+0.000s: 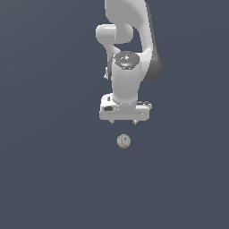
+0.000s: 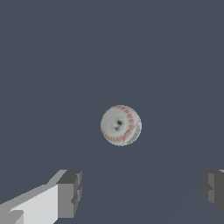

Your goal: Pick up the object and move it to a goal position.

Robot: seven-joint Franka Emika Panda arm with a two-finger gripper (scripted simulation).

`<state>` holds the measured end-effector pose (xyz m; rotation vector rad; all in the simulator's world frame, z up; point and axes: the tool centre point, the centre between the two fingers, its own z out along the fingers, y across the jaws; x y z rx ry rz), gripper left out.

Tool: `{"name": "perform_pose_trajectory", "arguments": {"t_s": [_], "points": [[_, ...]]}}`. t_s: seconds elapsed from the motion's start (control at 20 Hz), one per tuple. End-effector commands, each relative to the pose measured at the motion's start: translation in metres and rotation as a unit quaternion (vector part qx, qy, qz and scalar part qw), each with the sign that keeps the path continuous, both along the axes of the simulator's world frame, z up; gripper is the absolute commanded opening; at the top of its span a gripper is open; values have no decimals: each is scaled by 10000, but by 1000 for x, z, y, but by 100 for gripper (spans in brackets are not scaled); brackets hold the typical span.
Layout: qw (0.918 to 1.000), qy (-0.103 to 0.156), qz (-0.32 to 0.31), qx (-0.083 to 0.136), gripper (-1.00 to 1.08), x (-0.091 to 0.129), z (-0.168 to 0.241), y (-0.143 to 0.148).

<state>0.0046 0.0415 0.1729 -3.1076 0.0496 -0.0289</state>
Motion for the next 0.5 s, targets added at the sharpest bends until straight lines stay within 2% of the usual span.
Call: {"name": "perform_pose_trajectory", "arguments": {"t_s": [0.0, 0.45], "points": [[10000, 8, -98, 1, 100, 1, -2, 0], [9967, 52, -814, 5, 100, 5, -14, 2]]}}
